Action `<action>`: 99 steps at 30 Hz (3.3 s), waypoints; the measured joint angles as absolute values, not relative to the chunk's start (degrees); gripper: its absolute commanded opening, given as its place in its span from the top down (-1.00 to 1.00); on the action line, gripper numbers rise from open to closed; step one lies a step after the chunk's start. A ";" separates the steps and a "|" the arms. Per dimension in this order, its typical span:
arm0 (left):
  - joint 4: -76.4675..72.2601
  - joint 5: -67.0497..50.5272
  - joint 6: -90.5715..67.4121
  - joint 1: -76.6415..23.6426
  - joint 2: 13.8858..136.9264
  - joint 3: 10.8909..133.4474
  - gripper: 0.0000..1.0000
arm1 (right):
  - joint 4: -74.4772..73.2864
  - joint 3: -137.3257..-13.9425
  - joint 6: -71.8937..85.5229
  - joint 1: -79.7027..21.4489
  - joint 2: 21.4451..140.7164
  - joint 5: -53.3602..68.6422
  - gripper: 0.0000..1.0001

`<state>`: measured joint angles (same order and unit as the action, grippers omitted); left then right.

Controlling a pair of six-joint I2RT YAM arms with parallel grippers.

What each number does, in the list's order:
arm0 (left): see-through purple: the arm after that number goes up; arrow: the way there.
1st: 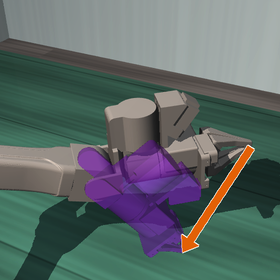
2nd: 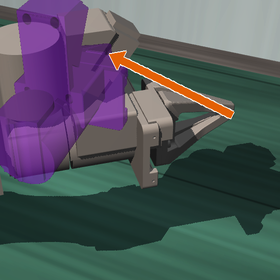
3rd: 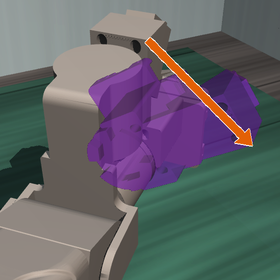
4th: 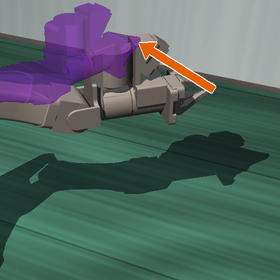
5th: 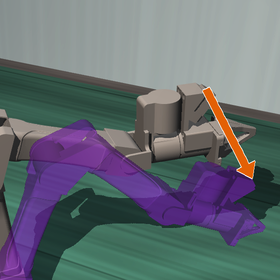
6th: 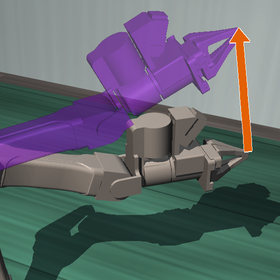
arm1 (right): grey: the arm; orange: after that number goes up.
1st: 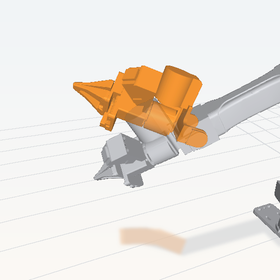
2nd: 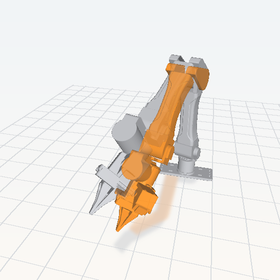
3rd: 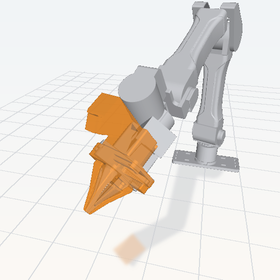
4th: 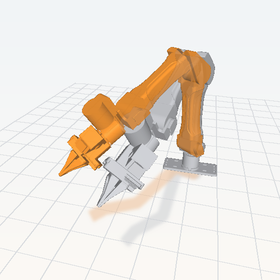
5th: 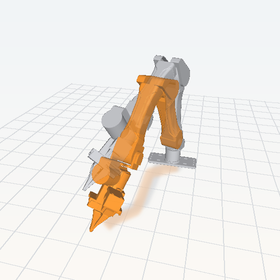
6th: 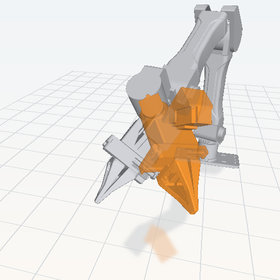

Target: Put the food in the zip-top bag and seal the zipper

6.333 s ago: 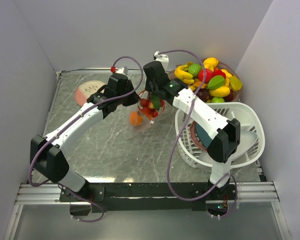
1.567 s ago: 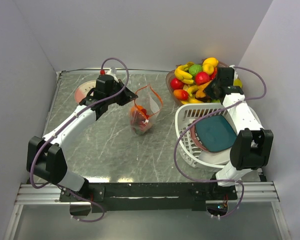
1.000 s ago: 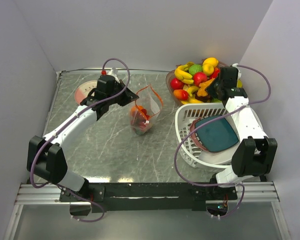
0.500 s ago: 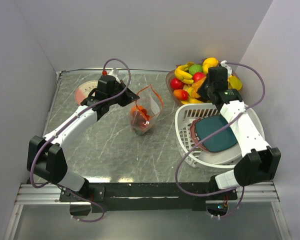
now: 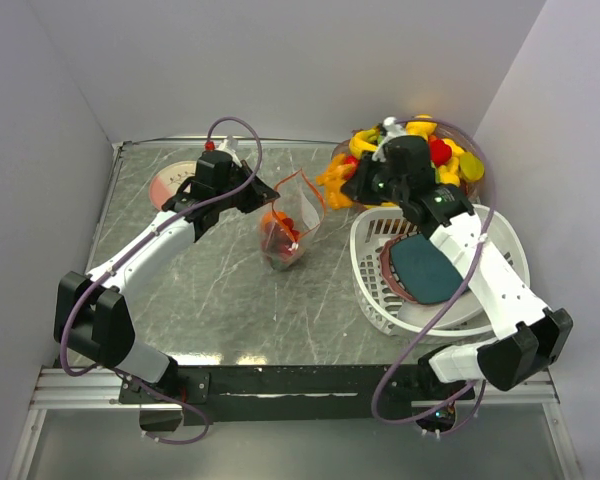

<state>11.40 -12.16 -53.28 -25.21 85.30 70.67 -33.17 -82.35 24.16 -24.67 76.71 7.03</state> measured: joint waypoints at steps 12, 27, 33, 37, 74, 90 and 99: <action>11.44 -12.14 -53.23 -25.32 85.30 70.67 0.98 | -37.52 -88.55 21.06 -34.54 83.94 9.21 0.95; 11.42 -12.14 -53.23 -25.32 85.30 70.67 0.98 | -45.06 -102.00 21.89 -38.50 99.63 -3.86 -0.08; 11.66 -12.14 -53.12 -25.32 85.30 70.67 0.98 | -46.48 -103.63 22.70 -41.82 101.41 -8.73 -0.46; 11.66 -12.10 -53.12 -25.32 85.30 70.67 0.98 | -46.78 -103.55 22.87 -42.06 100.16 -11.60 -0.40; 14.48 -10.66 -51.70 -25.32 84.47 70.70 0.98 | -36.36 -101.93 7.38 -7.11 107.53 -27.66 -0.71; 15.97 -10.63 -51.18 -25.32 84.44 71.99 0.98 | -33.45 -102.00 1.41 -3.81 112.71 -26.89 -0.68; 16.21 -10.63 -51.11 -25.32 84.44 72.05 0.98 | -33.41 -102.00 2.02 -2.57 114.28 -24.38 -0.31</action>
